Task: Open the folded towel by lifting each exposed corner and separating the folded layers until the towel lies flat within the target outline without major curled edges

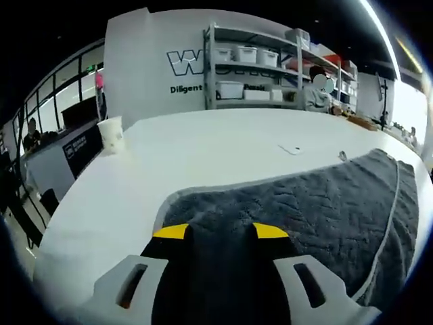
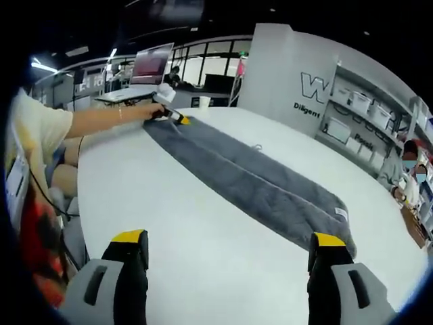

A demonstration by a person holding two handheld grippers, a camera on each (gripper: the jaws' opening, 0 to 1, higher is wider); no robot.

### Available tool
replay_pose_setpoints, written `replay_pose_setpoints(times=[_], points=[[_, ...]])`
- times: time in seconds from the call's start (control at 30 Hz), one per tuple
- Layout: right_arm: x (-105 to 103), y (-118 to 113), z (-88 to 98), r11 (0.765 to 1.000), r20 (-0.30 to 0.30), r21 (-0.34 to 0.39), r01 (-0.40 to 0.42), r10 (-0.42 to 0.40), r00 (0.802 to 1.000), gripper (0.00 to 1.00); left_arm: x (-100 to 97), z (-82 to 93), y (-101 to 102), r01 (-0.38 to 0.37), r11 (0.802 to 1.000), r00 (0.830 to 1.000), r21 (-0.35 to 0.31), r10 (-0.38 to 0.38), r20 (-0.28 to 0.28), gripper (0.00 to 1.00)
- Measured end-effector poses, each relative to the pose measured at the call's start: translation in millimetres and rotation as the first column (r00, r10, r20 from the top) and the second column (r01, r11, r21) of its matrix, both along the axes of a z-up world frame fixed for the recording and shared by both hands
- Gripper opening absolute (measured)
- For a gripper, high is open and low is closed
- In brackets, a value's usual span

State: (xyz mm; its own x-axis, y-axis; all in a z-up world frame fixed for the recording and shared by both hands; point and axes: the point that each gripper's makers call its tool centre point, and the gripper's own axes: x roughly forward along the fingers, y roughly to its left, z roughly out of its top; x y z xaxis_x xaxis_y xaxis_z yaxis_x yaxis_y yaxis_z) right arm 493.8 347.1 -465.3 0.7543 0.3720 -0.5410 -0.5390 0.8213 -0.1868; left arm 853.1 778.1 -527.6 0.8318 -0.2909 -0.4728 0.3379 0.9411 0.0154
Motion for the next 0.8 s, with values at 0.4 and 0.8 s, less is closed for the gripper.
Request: replay_pose_setpoints(times=[0.4,0.8], points=[[-1.4,-2.9,7.9,1.0,0.014,-0.006,0.001,-0.001,1.0,0.99,-2.5,5.5,-10.2,0.013,0.997,1.0,-0.081,-0.012,0.011,0.53],[-4.9,-10.9,12.7,0.999,0.024,0.027,0.03,-0.031,0.999,0.99,-38.3,44.3,-51.1,0.108,0.982,0.994,-0.157,-0.103,0.04,0.86]])
